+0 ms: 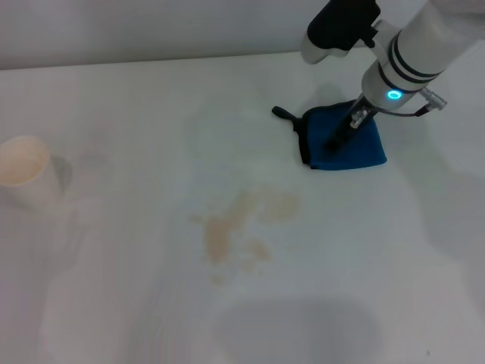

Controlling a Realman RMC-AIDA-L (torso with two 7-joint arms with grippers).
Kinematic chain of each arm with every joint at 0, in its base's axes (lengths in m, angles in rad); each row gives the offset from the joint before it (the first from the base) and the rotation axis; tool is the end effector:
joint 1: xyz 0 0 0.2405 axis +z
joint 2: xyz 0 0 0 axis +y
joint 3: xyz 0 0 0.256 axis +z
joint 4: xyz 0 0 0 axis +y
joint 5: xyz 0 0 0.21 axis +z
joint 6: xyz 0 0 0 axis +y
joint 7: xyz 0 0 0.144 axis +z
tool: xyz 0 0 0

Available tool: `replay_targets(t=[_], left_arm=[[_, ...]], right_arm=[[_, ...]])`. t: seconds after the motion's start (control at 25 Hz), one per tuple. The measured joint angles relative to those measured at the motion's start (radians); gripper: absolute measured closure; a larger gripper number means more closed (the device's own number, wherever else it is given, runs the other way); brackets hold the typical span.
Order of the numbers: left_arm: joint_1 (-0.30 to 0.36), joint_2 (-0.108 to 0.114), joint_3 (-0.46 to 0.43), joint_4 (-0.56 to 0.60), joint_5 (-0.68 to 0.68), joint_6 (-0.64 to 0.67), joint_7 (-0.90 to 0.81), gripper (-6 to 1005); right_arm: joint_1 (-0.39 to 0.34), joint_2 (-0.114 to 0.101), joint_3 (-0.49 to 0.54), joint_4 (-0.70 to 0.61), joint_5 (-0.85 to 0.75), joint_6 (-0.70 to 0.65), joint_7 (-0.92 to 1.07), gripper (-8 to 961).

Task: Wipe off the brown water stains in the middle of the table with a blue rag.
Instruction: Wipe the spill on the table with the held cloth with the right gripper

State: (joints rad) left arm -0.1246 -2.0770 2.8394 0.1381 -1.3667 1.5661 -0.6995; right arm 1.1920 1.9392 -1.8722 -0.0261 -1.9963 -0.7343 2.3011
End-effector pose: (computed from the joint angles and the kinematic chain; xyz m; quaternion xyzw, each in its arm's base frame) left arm -0.3745 0.1999 0.0055 -0.5457 -0.3914 -0.4880 0.5576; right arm 0.2403 0.4516 -0.0357 -0.8844 0.2982 -0.2431 0.2641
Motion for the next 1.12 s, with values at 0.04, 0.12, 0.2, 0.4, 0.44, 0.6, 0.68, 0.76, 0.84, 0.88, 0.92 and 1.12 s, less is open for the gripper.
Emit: replay_targets(t=[0.04,0.12,0.2,0.4,0.44,0.6,0.68,0.76,0.84,0.88,0.92,1.12], left_arm=[[0.002,0.0,0.0,0.0,0.0,0.0,0.0,107],[0.004,0.0,0.0,0.0,0.0,0.001,0.0,107],[0.006,0.0,0.0,0.0,0.0,0.001,0.0,106],[0.007,0.0,0.0,0.0,0.0,0.002,-0.015,106],[0.007,0.001,0.0,0.0,0.0,0.002,-0.018,106],[0.007,0.002,0.0,0.0,0.0,0.002,-0.022,106],[0.007,0.002,0.0,0.0,0.0,0.002,-0.022,106],[0.007,0.003,-0.001,-0.001,0.0,0.002,-0.022,106],[0.007,0.003,-0.003,-0.002,0.0,0.002,-0.023,106],[0.007,0.003,-0.004,-0.002,0.0,0.002,-0.023,106],[0.007,0.003,-0.004,-0.003,0.0,0.002,-0.023,106],[0.004,0.003,-0.005,-0.026,-0.001,0.002,-0.046,107]], right_arm=[[0.002,0.001,-0.003,-0.001,0.0,-0.008,0.0,297],[0.008,0.003,-0.005,-0.001,-0.001,-0.023,0.0,347],[0.015,0.005,-0.009,-0.001,-0.002,-0.036,0.0,398],[0.033,0.013,-0.035,-0.001,-0.002,-0.057,0.0,457],[0.037,0.015,-0.039,0.0,-0.002,-0.062,0.0,465],[0.051,0.021,-0.057,0.0,-0.002,-0.081,0.0,498],[0.056,0.023,-0.065,0.001,-0.002,-0.093,0.001,515],[0.059,0.024,-0.07,0.0,-0.002,-0.101,0.001,531],[0.06,0.024,-0.077,-0.006,-0.002,-0.106,0.001,577],[0.06,0.025,-0.086,-0.011,-0.002,-0.106,0.001,614],[0.06,0.026,-0.094,-0.014,-0.002,-0.106,0.001,652],[0.06,0.033,-0.118,-0.029,-0.001,-0.107,0.001,829]])
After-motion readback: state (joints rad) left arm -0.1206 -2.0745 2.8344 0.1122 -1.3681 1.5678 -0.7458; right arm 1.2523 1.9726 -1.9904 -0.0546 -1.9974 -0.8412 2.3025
